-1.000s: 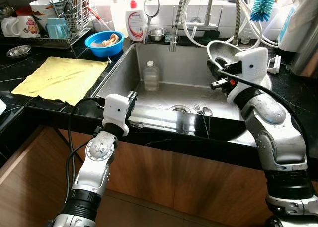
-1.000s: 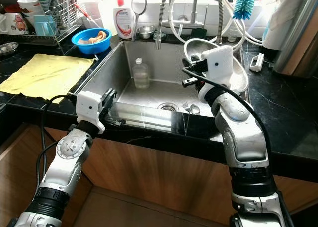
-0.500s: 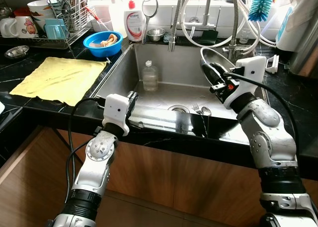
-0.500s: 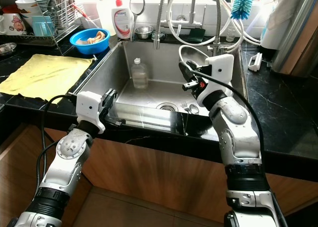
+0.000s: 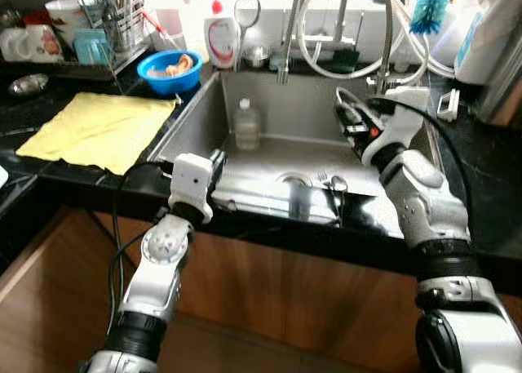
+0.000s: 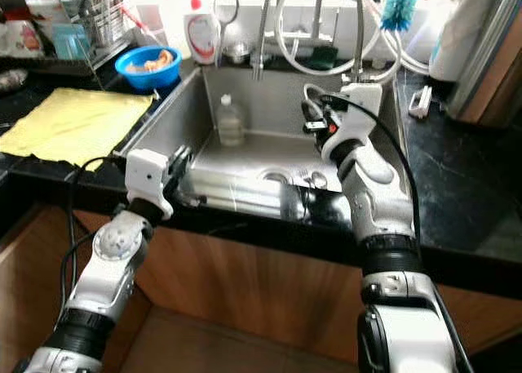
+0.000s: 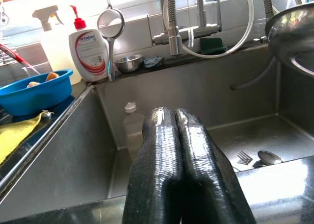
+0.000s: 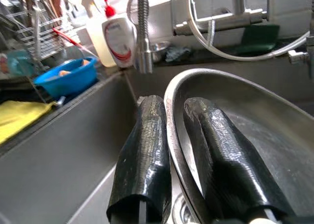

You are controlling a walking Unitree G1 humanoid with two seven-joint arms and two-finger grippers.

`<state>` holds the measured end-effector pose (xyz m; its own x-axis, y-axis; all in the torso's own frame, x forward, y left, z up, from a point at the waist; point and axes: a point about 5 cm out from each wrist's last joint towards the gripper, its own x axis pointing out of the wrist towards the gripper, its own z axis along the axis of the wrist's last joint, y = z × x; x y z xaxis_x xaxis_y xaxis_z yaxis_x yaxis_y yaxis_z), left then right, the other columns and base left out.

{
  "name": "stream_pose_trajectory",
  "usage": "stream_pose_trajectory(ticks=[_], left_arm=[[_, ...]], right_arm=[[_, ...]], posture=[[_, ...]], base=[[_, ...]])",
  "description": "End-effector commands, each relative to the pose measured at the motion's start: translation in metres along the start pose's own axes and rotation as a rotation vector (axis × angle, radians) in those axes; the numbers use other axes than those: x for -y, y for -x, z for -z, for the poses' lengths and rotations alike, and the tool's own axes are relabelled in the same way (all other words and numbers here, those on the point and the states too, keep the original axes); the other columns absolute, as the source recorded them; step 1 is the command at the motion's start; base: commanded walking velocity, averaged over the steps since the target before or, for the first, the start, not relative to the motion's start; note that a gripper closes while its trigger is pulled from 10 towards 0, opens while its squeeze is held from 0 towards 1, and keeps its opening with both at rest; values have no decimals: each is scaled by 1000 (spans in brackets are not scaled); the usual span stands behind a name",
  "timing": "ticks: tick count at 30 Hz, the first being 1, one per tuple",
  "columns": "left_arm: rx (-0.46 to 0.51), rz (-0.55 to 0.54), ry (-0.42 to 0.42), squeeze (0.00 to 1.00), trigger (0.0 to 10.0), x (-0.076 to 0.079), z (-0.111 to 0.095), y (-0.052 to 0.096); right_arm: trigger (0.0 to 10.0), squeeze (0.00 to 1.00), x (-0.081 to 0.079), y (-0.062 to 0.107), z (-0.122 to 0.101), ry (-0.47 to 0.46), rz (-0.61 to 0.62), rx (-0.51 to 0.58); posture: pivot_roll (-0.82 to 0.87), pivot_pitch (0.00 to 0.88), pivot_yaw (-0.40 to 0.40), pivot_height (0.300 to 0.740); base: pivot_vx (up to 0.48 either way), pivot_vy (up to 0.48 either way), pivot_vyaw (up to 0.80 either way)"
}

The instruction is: Kitchen organization

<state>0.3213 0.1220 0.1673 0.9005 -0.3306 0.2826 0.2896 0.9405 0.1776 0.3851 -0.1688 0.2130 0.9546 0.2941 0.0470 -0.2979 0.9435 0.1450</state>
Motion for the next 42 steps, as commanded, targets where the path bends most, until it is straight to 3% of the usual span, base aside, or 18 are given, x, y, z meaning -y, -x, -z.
stream_pose_trajectory(ticks=[1,16,20,42], left_arm=[[3,0,-12,0,10000,-2,-2,-1],[2,-1,-12,0,10000,-2,-2,-1],[1,-3,-13,0,10000,-3,-2,0],[-1,4,-12,0,10000,-2,-1,0]], right_arm=[[10000,0,-6,-7,-12,33,-22,32],[10000,0,-12,-16,-10,49,-59,5],[10000,0,-10,-20,3,69,-44,-79],[10000,0,-2,-18,23,93,-6,-154]], posture=[[-2,0,48,740],[-2,0,46,740],[1,0,44,740],[5,0,45,740]], base=[[0,0,0],[0,0,0],[0,0,0],[0,0,0]])
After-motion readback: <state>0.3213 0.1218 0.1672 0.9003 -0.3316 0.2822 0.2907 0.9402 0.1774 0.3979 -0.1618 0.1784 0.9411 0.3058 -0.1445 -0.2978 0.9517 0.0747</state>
